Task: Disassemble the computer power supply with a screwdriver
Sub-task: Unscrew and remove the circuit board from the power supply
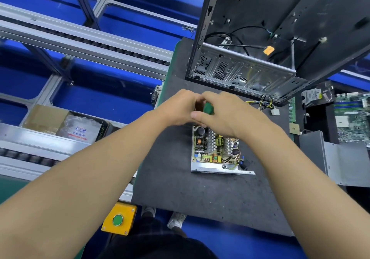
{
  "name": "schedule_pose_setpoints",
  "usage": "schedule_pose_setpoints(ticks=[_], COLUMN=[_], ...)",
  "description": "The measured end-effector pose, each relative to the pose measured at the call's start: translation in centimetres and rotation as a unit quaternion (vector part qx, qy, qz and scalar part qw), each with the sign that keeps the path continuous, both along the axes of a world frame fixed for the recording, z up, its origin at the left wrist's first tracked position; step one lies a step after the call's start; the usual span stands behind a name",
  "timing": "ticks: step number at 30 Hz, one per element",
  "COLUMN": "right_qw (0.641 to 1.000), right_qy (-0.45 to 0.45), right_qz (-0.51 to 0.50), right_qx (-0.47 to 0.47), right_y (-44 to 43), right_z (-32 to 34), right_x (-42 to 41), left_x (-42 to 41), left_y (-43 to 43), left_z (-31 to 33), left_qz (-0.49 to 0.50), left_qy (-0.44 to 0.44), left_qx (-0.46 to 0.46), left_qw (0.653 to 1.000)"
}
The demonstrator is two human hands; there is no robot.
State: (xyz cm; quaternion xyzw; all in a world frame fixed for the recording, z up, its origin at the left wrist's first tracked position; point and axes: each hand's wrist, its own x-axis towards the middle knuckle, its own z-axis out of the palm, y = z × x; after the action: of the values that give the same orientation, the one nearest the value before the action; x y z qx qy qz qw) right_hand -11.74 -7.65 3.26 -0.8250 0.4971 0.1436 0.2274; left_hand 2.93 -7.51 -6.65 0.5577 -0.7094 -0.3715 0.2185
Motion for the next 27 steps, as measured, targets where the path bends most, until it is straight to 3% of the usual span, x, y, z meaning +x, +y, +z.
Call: schedule_pose_setpoints(ticks=[4, 10, 17, 22, 27], right_qw=[0.991, 0.999, 0.999, 0.997, 0.999], right_qy=[-0.024, -0.032, 0.0, -0.006, -0.017], right_qz=[-0.122, -0.023, -0.009, -0.075, -0.015], right_qx=[-0.038, -0.013, 0.048, -0.03, -0.037], right_y=[0.5, 0.6, -0.5, -0.2, -0.2], right_z=[-0.7, -0.7, 0.6, 0.0, -0.4], right_x=[0.3, 0.8, 0.6, 0.5, 0.8], left_x=[-0.8, 0.5, 0.2, -0.3, 1.0], left_y=[0.3, 0.4, 0.2, -0.3, -0.5], left_z=[0.0, 0.3, 0.3, 0.3, -0.3], left_qz=[0.0, -0.017, 0.019, -0.017, -0.027], left_qy=[0.018, 0.019, -0.009, 0.012, 0.013], left_qx=[0.018, 0.056, -0.011, -0.003, 0.052], left_qw=[1.0, 0.998, 1.0, 1.0, 0.998])
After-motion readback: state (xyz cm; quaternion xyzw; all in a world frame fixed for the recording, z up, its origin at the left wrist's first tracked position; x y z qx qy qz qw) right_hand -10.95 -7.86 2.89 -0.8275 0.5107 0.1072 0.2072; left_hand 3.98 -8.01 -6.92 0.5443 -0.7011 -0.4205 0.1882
